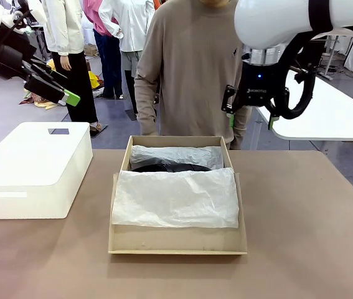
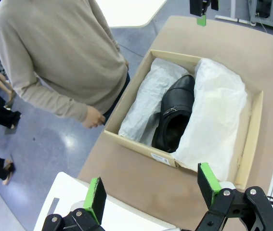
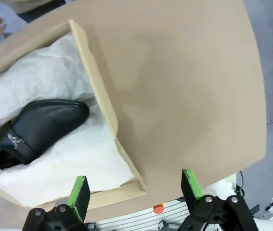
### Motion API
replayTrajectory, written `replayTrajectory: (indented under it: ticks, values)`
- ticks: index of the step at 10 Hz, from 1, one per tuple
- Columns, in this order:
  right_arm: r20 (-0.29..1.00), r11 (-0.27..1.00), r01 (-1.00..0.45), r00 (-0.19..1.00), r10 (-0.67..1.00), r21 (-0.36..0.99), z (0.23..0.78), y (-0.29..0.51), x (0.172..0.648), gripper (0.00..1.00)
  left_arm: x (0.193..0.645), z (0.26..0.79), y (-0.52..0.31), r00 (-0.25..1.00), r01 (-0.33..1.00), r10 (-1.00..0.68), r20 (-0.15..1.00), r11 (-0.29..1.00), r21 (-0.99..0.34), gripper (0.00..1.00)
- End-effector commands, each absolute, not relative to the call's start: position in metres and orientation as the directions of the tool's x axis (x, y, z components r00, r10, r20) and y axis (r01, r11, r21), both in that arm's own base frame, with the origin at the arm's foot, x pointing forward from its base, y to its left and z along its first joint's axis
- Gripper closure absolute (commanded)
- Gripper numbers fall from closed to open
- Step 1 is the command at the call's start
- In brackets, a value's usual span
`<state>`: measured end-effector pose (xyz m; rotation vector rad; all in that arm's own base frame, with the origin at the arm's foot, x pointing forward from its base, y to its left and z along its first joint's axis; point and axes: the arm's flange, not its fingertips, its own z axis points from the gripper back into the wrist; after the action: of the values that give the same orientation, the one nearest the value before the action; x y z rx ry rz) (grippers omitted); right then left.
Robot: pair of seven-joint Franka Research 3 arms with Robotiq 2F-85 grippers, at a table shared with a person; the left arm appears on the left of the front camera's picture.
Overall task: Pack the shoes into the box.
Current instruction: Close the Shoes Box.
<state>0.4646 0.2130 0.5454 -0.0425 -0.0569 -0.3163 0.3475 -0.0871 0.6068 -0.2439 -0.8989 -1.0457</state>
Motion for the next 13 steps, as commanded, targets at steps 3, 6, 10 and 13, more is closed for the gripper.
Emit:
replayTrajectory:
  ticks: [3, 6, 10, 13]
  values:
    - [0.068, 0.952, 0.306, 0.950, -0.304, -0.026, 0.548, 0.221, 0.464, 0.00, 0.349, 0.606, -0.086, 0.182, 0.838, -0.640, 0.746, 0.498, 0.223, 0.00]
    - [0.068, 0.952, 0.306, 0.950, -0.304, -0.026, 0.548, 0.221, 0.464, 0.00, 0.349, 0.606, -0.086, 0.182, 0.838, -0.640, 0.746, 0.498, 0.223, 0.00]
    - [0.090, 0.992, 0.115, 0.990, -0.110, -0.049, 0.558, 0.199, 0.457, 0.00, 0.349, 0.606, -0.086, 0.182, 0.838, -0.640, 0.746, 0.498, 0.223, 0.00]
    - [0.050, 0.959, -0.277, 0.959, 0.279, -0.054, 0.571, 0.152, 0.447, 0.00, 0.349, 0.606, -0.086, 0.182, 0.838, -0.640, 0.746, 0.498, 0.223, 0.00]
